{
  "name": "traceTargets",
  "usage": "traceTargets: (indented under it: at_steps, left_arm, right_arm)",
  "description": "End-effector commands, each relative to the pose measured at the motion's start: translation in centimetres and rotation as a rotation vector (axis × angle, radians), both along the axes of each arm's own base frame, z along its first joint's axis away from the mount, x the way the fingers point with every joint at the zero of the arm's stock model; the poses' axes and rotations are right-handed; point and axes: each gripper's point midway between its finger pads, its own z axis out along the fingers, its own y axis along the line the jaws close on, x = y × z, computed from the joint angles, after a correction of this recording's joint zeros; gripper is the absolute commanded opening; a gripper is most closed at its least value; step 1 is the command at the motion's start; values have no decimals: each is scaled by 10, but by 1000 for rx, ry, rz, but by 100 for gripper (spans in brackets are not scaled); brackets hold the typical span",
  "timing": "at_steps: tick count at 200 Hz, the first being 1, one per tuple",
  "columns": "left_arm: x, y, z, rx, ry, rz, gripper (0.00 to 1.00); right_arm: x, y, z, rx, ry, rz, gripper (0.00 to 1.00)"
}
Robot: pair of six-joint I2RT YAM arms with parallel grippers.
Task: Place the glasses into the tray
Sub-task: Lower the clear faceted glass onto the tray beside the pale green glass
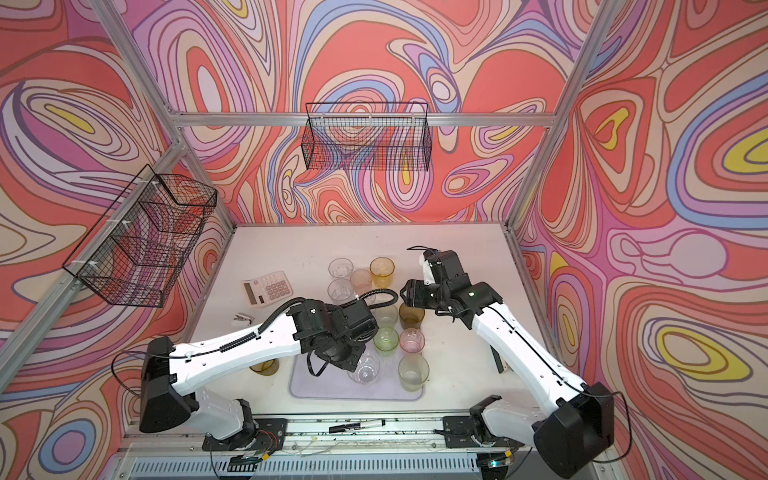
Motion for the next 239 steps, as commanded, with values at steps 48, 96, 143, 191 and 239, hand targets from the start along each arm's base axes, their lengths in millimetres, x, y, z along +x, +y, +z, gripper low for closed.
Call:
traceTargets:
  at_steps: [48,96,143,191,239]
  left_arm:
    - [0,-26,-8,-6,2,-3,0]
    - [0,-35,-15,-15,15,-7,0]
    - [2,-42,-22,-23,17,-6,0]
    - [0,-47,-30,-18,44,-16,0]
    - [-1,-52,-37,-20,59,-19,0]
  right_arm:
    - [-9,-14,4,2,-9,1,66]
    - [-14,-19,2,-1,-11,-5,67]
    - [-18,-19,1,4,-7,-1,67]
    - [-20,-21,1,1,-11,-3,67]
    - [-22,-21,-2,1,-1,-1,67]
